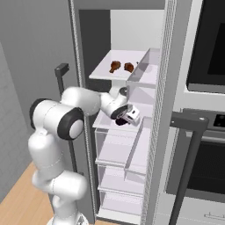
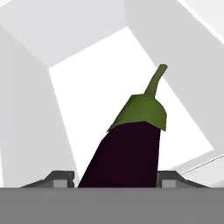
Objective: Place one eggplant and one chicken drumstick in each tupperware on the nearby counter, to pack two identical lunches.
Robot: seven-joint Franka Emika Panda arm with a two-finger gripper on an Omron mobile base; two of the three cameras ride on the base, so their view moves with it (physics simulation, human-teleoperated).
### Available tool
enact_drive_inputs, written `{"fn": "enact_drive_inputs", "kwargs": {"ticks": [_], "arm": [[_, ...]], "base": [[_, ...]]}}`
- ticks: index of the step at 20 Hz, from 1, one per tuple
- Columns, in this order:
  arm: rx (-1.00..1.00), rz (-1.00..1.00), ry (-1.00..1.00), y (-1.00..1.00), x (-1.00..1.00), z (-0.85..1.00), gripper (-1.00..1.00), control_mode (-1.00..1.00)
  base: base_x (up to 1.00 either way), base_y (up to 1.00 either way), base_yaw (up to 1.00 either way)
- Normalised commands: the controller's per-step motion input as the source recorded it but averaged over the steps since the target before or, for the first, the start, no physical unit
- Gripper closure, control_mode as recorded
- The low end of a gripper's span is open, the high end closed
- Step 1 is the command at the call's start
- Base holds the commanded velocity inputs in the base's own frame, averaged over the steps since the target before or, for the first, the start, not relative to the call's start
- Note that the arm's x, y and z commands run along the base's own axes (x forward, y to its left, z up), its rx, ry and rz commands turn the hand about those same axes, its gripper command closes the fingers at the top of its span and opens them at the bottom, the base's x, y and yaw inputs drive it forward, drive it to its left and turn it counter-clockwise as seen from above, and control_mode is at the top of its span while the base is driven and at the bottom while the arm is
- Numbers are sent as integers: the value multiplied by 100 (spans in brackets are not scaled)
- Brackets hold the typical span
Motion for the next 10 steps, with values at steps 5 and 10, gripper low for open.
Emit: {"fn": "enact_drive_inputs", "kwargs": {"ticks": [5, 10], "arm": [[-1, -18, -35, 19, -83, 80, 100, -100], [8, -23, 18, 4, -95, 100, 100, -100]], "base": [[0, 0, 0], [0, 0, 0]]}}
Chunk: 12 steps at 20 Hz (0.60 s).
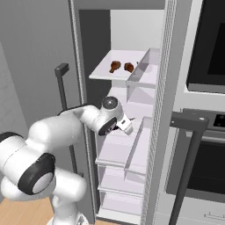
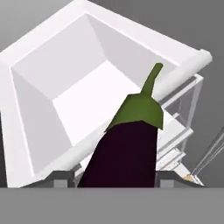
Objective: Place one eggplant and one chicken drumstick in each tupperware on the nearby counter, to pack two identical lunches.
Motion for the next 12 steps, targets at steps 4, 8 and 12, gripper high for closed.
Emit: {"fn": "enact_drive_inputs", "kwargs": {"ticks": [4, 8, 12], "arm": [[6, -23, 43, 12, -100, 100, 100, -100], [0, -12, 53, 44, -100, 83, 100, -100], [0, 3, 12, 53, -75, 6, 100, 100]], "base": [[0, 0, 0], [0, 0, 0], [-25, 15, 1]]}}
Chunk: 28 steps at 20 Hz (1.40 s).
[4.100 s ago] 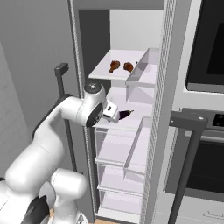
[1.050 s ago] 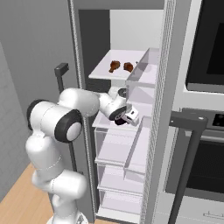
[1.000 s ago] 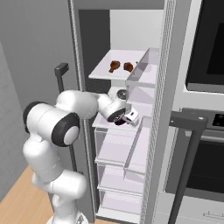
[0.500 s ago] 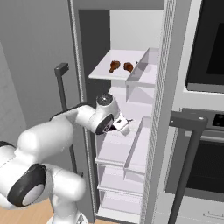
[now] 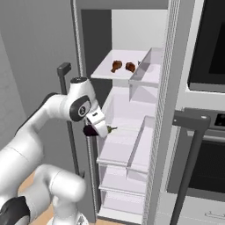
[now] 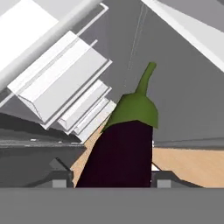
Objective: Place one eggplant and one chicken drumstick in each tupperware on the nearby counter, to pack two identical lunches.
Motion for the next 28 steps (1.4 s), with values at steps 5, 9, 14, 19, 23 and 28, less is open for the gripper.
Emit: {"fn": "enact_drive_inputs", "kwargs": {"ticks": [5, 9, 14, 19, 23, 28], "arm": [[0, 0, 0, 0, 0, 0, 100, 100], [0, 0, 0, 0, 0, 0, 100, 100], [0, 0, 0, 0, 0, 0, 100, 100], [0, 0, 0, 0, 0, 0, 100, 100], [0, 0, 0, 0, 0, 0, 100, 100], [0, 0, 0, 0, 0, 0, 100, 100]], "base": [[-100, 29, -18], [-78, -25, -69], [6, -100, -54], [94, -100, -18], [100, -100, -2], [100, -100, -1]]}}
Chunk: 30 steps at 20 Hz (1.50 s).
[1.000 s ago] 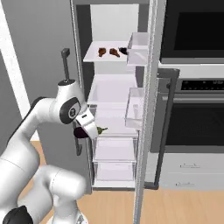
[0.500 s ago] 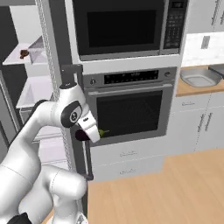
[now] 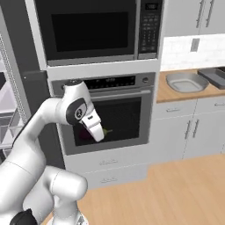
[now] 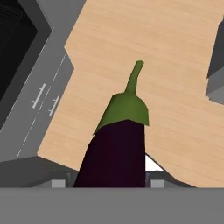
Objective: Place one eggplant and one chicken drumstick in each tupperware on the nearby counter, to pack two identical lunches.
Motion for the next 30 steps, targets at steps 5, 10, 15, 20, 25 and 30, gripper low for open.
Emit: {"fn": "enact_drive_inputs", "kwargs": {"ticks": [5, 10, 15, 20, 25, 30], "arm": [[0, 0, 0, 0, 0, 0, 100, 100], [0, 0, 0, 0, 0, 0, 100, 100], [0, 0, 0, 0, 0, 0, 100, 100], [0, 0, 0, 0, 0, 0, 100, 100], [0, 0, 0, 0, 0, 0, 100, 100], [0, 0, 0, 0, 0, 0, 100, 100]], "base": [[88, -100, -5], [-54, -100, -38], [77, -100, -8], [100, -100, 7], [100, -74, 27], [100, -60, 40]]}}
